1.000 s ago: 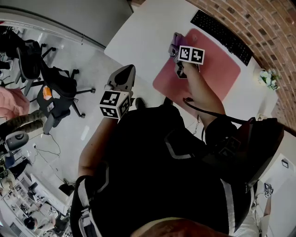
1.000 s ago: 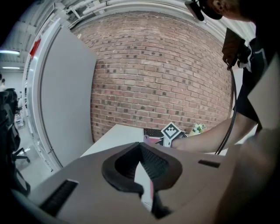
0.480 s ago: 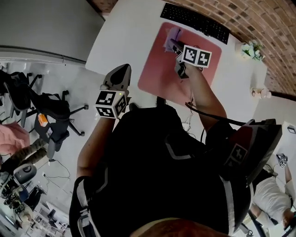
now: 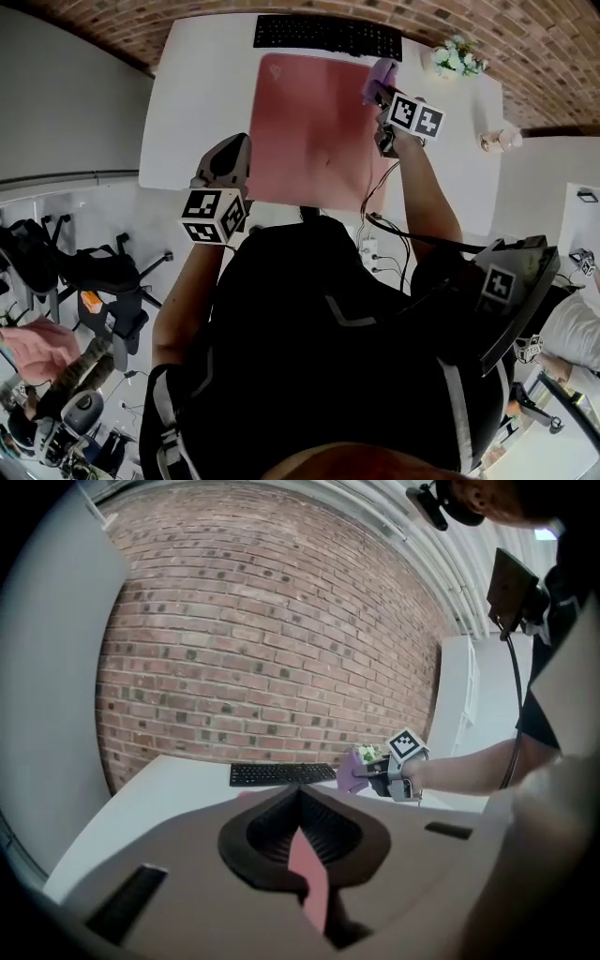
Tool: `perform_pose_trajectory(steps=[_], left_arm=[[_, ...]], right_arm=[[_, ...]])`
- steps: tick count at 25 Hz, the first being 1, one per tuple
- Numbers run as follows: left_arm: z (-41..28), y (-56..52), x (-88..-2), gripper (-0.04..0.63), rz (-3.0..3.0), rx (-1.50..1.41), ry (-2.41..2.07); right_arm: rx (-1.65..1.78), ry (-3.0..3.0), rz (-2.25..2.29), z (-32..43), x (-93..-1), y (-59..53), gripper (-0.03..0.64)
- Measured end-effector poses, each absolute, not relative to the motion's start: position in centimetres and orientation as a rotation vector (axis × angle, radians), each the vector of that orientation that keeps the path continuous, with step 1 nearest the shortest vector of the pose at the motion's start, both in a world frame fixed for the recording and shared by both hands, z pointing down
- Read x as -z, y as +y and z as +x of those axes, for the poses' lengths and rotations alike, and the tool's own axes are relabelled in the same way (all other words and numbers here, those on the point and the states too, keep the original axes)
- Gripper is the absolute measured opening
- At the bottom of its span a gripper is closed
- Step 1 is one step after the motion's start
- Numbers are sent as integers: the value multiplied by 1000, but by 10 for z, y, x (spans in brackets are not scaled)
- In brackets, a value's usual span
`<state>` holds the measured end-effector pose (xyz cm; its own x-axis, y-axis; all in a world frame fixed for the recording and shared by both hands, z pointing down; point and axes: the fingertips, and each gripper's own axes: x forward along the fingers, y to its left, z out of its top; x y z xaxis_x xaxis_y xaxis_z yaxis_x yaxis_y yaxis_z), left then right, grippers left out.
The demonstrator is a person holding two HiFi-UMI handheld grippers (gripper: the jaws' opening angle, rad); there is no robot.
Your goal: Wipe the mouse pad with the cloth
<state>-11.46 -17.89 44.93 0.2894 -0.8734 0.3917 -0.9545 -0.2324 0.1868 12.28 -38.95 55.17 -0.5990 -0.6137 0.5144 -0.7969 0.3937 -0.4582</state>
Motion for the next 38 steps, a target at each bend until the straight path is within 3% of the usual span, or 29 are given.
perform_pose_trajectory(steps=[6, 12, 19, 38], left_arm=[[-99, -192, -454, 3, 2184, -306, -1611], [-95, -196, -460, 3, 2170, -333, -1615], [-109, -193, -465, 2, 2111, -338, -1658], [-144, -167, -458, 2, 2005, -303, -1782]], right_arm=[[-1003, -2242, 1464, 202, -574, -414, 55], [-876, -2086, 1470, 235, -606, -426, 55], [-761, -2049, 1287, 198, -637, -433, 55], [-858, -2131, 1093, 95, -655, -426, 55]])
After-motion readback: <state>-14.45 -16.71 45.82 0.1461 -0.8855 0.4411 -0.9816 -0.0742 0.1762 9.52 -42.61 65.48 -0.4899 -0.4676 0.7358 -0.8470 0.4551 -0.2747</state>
